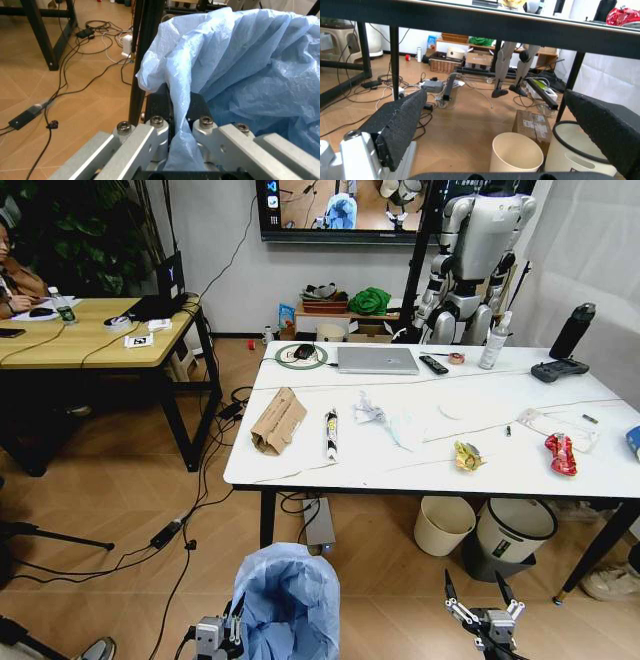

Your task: Pick up the trash bin and place the trash from the table into it.

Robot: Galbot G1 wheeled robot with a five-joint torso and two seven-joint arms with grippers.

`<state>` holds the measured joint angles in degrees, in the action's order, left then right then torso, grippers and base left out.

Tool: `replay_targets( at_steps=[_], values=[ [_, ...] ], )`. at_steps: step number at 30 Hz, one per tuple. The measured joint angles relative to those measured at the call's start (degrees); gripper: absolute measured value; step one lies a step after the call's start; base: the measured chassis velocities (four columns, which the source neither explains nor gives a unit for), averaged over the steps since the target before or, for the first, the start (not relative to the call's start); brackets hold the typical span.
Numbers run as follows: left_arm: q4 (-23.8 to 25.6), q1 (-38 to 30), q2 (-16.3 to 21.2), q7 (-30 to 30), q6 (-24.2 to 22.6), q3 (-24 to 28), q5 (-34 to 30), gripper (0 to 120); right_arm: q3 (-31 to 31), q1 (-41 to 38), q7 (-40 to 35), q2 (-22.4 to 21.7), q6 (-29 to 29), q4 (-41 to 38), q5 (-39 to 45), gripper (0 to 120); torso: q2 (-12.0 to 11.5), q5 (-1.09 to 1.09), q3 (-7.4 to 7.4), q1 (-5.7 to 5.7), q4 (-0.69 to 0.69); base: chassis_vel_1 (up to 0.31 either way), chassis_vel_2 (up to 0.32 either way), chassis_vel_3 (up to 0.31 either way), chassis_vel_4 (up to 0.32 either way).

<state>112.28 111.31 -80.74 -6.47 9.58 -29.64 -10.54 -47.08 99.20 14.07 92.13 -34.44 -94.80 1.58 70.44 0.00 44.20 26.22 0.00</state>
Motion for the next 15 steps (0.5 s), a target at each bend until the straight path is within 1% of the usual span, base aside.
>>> replay_targets(
  at_steps=[1, 7, 8, 13, 15],
  values=[
    [0.0, 0.0, 0.0, 0.0, 0.0, 0.0, 0.0, 1, 0.0, 0.0, 0.0, 0.0, 0.0, 0.0, 0.0, 100, 0.0, 0.0, 0.0, 0.0, 0.0, 0.0, 0.0, 0.0, 0.0],
    [-0.1, 0.0, 0.0, 0.0, 0.1, 0.0, 0.0, 1, 0.0, 0.0, 0.0, 0.0, 0.0, 0.1, 0.0, 100, 2.2, 0.0, 1.22, 0.99, 0.0, 0.0, 0.0, 0.0, 0.0],
    [-0.1, 0.0, 0.0, 0.0, 0.1, 0.0, 0.0, 1, 0.0, 0.0, 0.0, 0.0, 0.0, 0.1, 0.0, 100, 2.2, 0.0, 1.22, 0.99, 0.0, 0.0, 0.0, 0.0, 0.0],
    [-0.2, 0.0, -0.1, -0.1, 0.2, 0.0, 0.2, 1, 0.0, 0.0, 0.0, 0.0, -0.1, 0.1, 0.0, 100, 4.1, 0.0, 2.23, 1.84, 0.0, 0.0, 0.0, 0.0, 0.0],
    [-0.2, 0.0, -0.1, -0.1, 0.2, 0.0, 0.3, 1, 0.0, 0.0, 0.0, 0.0, -0.1, 0.1, 0.0, 100, 4.4, 0.0, 2.42, 1.99, 0.0, 0.0, 0.0, 0.0, 0.0]
  ],
)
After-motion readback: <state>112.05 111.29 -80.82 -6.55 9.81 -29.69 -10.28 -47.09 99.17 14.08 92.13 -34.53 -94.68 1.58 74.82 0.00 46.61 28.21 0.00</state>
